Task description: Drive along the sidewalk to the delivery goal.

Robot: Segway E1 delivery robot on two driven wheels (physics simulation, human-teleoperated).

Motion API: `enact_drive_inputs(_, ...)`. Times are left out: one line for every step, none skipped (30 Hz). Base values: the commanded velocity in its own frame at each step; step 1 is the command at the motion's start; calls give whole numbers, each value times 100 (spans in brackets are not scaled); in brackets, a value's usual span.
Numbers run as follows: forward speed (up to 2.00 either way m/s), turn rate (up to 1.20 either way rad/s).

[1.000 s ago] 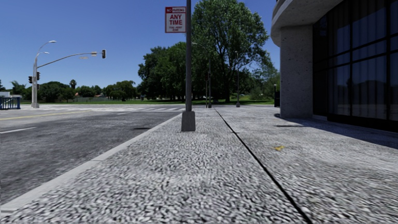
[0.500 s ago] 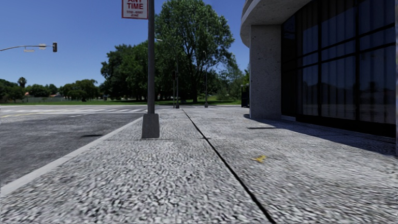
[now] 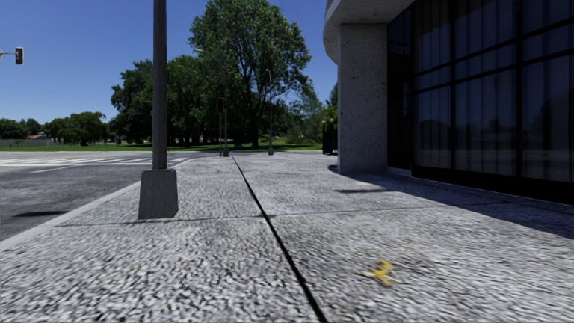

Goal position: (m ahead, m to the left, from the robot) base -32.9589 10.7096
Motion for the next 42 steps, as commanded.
enact_drive_inputs(200, 0)
enact_drive_inputs(200, 0)
enact_drive_inputs(200, 0)
enact_drive_inputs(200, 0)
enact_drive_inputs(200, 0)
enact_drive_inputs(200, 0)
enact_drive_inputs(200, 0)
enact_drive_inputs(200, 0)
enact_drive_inputs(200, 0)
enact_drive_inputs(200, 0)
enact_drive_inputs(200, 0)
enact_drive_inputs(200, 0)
enact_drive_inputs(200, 0)
enact_drive_inputs(200, 0)
enact_drive_inputs(200, 0)
enact_drive_inputs(200, 0)
enact_drive_inputs(200, 0)
enact_drive_inputs(200, 0)
enact_drive_inputs(200, 0)
enact_drive_inputs(200, 0)
enact_drive_inputs(200, 0)
enact_drive_inputs(200, 0)
enact_drive_inputs(200, 0)
enact_drive_inputs(200, 0)
enact_drive_inputs(200, 0)
enact_drive_inputs(200, 0)
enact_drive_inputs(200, 0)
enact_drive_inputs(200, 0)
enact_drive_inputs(200, 0)
enact_drive_inputs(200, 0)
enact_drive_inputs(200, 0)
enact_drive_inputs(200, 0)
enact_drive_inputs(200, 0)
enact_drive_inputs(200, 0)
enact_drive_inputs(200, 0)
enact_drive_inputs(200, 0)
enact_drive_inputs(200, 0)
enact_drive_inputs(200, 0)
enact_drive_inputs(200, 0)
enact_drive_inputs(200, 0)
enact_drive_inputs(200, 0)
enact_drive_inputs(200, 0)
